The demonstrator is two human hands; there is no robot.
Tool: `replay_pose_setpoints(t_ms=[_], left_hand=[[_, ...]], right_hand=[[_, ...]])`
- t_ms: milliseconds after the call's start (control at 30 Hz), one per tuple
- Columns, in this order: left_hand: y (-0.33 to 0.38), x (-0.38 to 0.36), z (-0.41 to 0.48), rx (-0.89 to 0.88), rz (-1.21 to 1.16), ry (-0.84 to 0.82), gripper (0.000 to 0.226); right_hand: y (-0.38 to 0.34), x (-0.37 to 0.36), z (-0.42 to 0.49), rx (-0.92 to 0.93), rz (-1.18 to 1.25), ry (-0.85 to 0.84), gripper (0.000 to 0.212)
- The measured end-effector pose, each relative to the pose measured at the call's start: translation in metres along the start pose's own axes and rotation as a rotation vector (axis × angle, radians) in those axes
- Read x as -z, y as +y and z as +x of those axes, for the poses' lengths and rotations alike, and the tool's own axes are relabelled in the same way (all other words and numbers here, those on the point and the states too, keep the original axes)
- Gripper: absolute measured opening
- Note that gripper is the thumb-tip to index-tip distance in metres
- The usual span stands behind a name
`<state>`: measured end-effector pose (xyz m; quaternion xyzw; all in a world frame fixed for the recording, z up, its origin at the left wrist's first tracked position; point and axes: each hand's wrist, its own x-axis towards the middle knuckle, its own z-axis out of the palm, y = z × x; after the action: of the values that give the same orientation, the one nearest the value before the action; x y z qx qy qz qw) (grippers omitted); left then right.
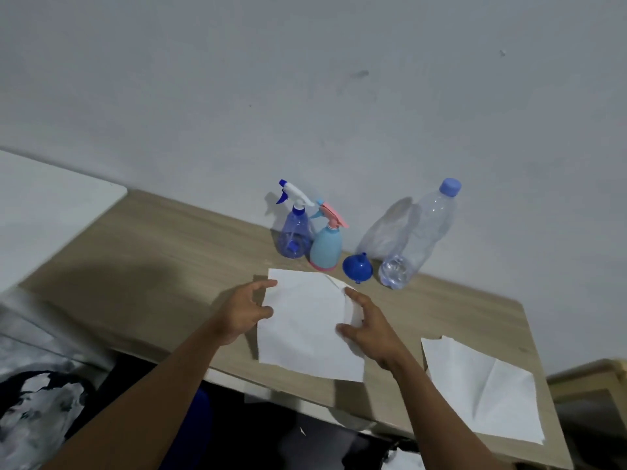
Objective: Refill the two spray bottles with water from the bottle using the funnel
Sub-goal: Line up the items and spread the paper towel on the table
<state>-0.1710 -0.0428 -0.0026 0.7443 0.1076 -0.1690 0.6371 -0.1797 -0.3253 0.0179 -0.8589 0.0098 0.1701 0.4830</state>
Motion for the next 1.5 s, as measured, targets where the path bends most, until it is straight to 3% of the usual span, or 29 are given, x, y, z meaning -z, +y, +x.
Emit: replay_pose_setpoints(t_ms=[167,367,433,567,667,833,967,1233,1500], left_hand=[[-0.012,0.044,0.028,0.011,0.117,0.102,0.042],[-0.032,0.057,0.057,0.051,0.249,0.214,0.051],[-0.043,0.056,0.062,-0.011,0.389,0.280,0.052],[-0.061,0.043,0.059,-0.316,0.774,0.414,0.047],[-0.075,0.031,0.065,-0.420,1.080,0.349,0.050],[-0.090,0.034,0.086,-0.344,1.263,0.227,0.059],[-0.099,0.038,0.096,-0.332,1.291,0.152,0.062],[-0.095,0.027,0.102,-0.358,1.321,0.156,0.066],[-0.085,-0.052,0.105,-0.398,1.318,0.097,0.065]], right_hand=[[-0.011,-0.048,0.041,-0.030,-0.013,-0.038,0.078],[-0.018,-0.081,0.077,-0.002,-0.074,0.086,0.065],[-0.014,-0.087,0.081,0.031,-0.214,0.187,0.056],[-0.002,-0.107,0.087,0.142,-0.468,0.278,0.044],[-0.006,-0.129,0.100,0.255,-0.553,0.256,0.051],[-0.002,-0.160,0.123,0.297,-0.762,0.012,0.061],[0.011,-0.173,0.130,0.237,-0.835,-0.023,0.066],[0.022,-0.165,0.133,0.209,-0.870,0.002,0.066],[0.067,-0.105,0.109,0.191,-0.912,0.061,0.066]])
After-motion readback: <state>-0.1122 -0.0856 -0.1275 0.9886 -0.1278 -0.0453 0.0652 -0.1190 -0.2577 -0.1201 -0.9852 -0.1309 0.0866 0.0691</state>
